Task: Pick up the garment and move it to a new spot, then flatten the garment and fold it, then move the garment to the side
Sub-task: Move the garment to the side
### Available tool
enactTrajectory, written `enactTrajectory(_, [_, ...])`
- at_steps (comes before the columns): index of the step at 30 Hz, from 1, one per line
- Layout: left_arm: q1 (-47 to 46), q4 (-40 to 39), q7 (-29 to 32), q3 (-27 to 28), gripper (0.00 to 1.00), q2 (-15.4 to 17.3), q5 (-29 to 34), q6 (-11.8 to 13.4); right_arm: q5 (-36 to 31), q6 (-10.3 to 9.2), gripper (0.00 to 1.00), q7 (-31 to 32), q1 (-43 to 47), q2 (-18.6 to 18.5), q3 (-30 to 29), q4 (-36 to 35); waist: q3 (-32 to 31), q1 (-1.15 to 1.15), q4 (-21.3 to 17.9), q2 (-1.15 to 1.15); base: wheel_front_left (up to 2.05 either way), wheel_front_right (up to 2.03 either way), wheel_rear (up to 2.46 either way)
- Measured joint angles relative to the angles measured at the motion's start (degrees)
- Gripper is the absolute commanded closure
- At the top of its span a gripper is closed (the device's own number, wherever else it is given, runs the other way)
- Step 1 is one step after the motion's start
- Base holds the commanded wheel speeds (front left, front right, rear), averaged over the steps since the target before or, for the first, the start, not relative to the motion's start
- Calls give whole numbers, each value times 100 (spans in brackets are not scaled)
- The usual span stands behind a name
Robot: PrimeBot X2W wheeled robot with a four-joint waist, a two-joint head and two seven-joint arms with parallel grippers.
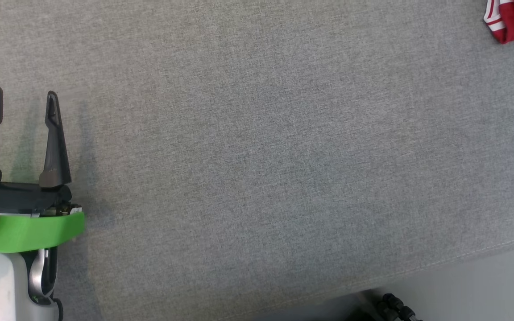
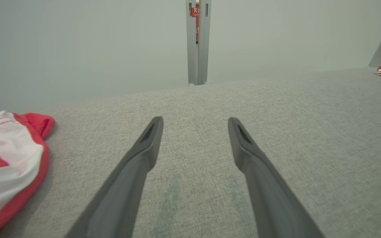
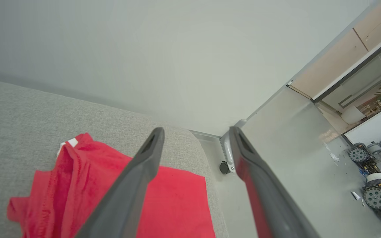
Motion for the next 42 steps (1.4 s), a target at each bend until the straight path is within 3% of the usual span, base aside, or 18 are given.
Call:
enactTrajectory(10, [219, 404, 0, 229, 0, -289, -3, 0, -119, 0, 0, -775, 564, 727, 218, -755, -566, -1, 69, 0, 0, 0, 0])
enactTrajectory(21, [764, 824, 0, 572, 0, -637, 81, 0, 143, 0, 0, -1066, 2174, 1684, 565, -1579, -1544, -1, 202, 0, 0, 0, 0])
enactTrajectory(32, [1012, 1246, 0, 590, 0, -854, 193, 0, 468, 0, 0, -1121, 3756, 2254, 566, -2120, -2424, -1, 361, 0, 0, 0, 0])
enactTrajectory(42, [1190, 1495, 0, 595, 0, -935, 234, 0, 542, -1, 0, -1126, 5314, 2643, 194, -2987, -2990, -1, 533, 0, 0, 0, 0])
